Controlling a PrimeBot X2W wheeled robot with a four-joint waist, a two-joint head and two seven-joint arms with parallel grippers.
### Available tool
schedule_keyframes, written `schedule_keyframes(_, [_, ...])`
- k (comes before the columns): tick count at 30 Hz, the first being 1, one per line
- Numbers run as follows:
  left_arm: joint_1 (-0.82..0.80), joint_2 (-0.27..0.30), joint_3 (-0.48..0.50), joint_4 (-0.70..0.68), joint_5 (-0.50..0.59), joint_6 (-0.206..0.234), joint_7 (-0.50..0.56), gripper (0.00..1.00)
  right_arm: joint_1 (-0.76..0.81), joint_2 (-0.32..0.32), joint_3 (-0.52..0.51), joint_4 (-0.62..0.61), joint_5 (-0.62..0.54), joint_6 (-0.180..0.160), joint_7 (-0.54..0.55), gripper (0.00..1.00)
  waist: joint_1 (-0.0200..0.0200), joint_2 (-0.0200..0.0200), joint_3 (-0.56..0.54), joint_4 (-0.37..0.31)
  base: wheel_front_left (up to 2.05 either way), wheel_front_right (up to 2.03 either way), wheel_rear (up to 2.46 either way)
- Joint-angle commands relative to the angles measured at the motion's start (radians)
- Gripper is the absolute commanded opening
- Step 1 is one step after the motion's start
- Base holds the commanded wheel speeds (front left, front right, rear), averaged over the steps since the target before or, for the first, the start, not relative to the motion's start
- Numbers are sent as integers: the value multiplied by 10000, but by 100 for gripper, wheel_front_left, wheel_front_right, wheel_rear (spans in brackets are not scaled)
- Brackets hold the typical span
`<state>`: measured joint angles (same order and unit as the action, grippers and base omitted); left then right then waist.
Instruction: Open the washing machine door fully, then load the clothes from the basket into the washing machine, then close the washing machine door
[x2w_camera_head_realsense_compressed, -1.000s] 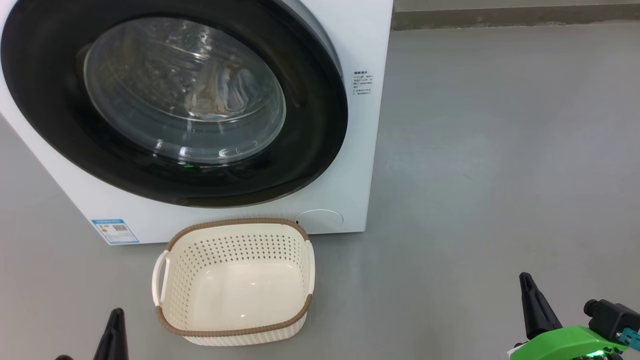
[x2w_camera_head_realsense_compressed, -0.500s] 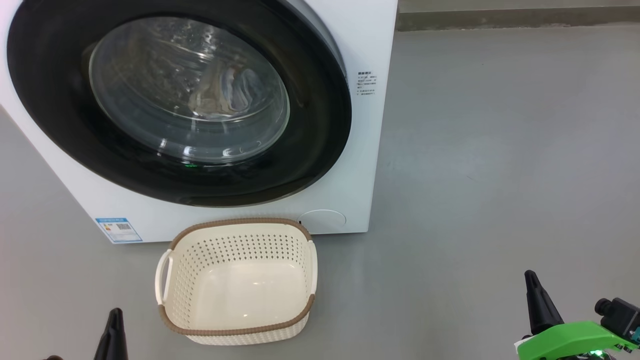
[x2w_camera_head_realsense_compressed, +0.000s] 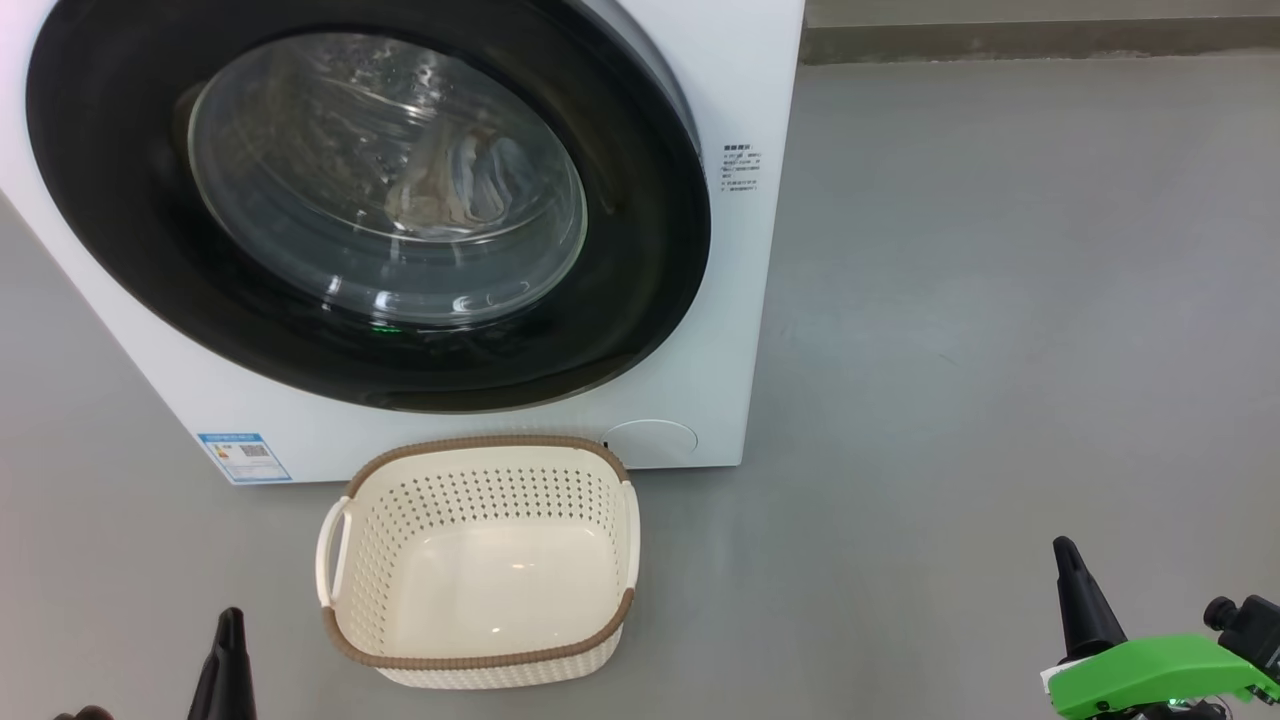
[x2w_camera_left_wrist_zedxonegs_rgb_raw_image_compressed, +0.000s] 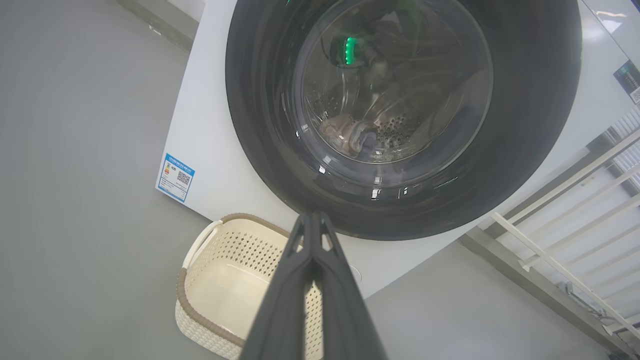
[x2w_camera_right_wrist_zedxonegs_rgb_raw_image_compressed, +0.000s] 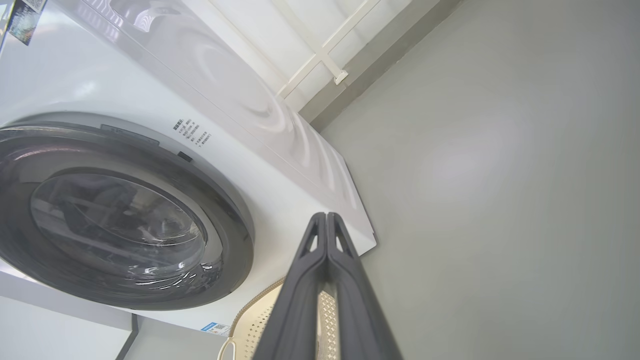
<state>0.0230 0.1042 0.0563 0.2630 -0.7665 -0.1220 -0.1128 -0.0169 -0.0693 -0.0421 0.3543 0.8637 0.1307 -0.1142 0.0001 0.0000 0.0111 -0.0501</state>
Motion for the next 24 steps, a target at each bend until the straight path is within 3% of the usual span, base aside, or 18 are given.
schedule_keyframes(1, [-416, 80, 198, -298, -281, 39, 69, 0, -476, -91, -19, -290, 264, 0, 82, 0, -1, 0, -3, 10, 0, 0, 0])
schedule_keyframes(24, [-686, -103, 315, -353, -2681, 97, 716, 0, -646, -9, -231, -496, 2381, 0, 732, 0, -1, 0, -38, 154, 0, 0, 0])
